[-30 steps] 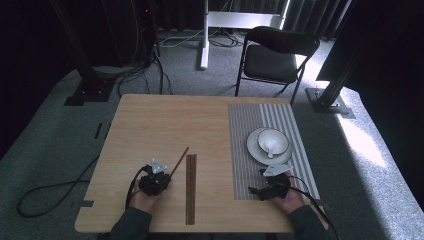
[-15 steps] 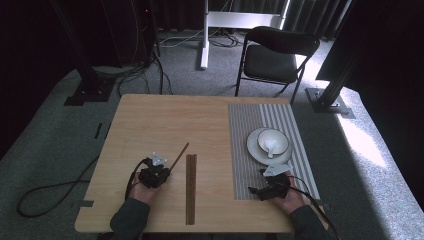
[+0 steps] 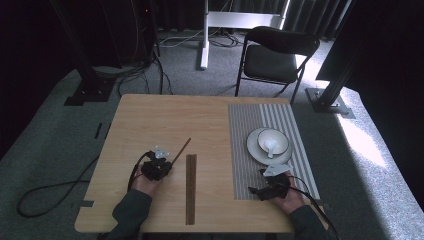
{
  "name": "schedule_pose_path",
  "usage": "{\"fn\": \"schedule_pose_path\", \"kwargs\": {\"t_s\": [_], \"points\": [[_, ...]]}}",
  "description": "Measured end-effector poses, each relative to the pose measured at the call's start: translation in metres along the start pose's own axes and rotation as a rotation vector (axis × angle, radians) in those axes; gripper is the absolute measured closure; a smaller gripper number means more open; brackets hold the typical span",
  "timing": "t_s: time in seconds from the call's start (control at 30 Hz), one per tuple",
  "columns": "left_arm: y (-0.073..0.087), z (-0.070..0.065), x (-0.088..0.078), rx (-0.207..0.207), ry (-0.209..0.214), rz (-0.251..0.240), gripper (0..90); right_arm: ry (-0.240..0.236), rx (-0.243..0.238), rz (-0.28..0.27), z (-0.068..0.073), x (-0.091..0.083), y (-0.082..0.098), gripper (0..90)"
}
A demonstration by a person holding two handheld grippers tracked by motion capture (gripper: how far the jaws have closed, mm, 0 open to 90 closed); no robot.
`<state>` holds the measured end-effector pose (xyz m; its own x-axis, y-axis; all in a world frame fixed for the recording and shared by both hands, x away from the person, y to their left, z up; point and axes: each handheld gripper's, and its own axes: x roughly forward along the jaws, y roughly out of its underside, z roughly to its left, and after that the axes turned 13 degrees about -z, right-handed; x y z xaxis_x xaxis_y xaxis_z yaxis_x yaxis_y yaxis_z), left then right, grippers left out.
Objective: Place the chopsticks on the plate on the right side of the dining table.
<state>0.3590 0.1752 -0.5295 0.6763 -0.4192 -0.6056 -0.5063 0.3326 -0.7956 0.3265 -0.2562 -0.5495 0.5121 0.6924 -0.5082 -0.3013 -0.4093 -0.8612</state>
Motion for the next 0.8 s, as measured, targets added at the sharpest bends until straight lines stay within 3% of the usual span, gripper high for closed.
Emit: {"fn": "schedule_pose_path", "kwargs": {"t_s": [0.4, 0.8], "points": [[-0.021, -0.002, 0.013, 0.048, 0.013, 0.002, 84.8, 0.000, 0.000, 0.000, 0.000, 0.000, 0.000, 12.4], [-0.035, -0.008, 0.014, 0.069, 0.023, -0.021, 84.8, 0.000, 0.000, 0.000, 0.000, 0.000, 0.000, 12.4]]}}
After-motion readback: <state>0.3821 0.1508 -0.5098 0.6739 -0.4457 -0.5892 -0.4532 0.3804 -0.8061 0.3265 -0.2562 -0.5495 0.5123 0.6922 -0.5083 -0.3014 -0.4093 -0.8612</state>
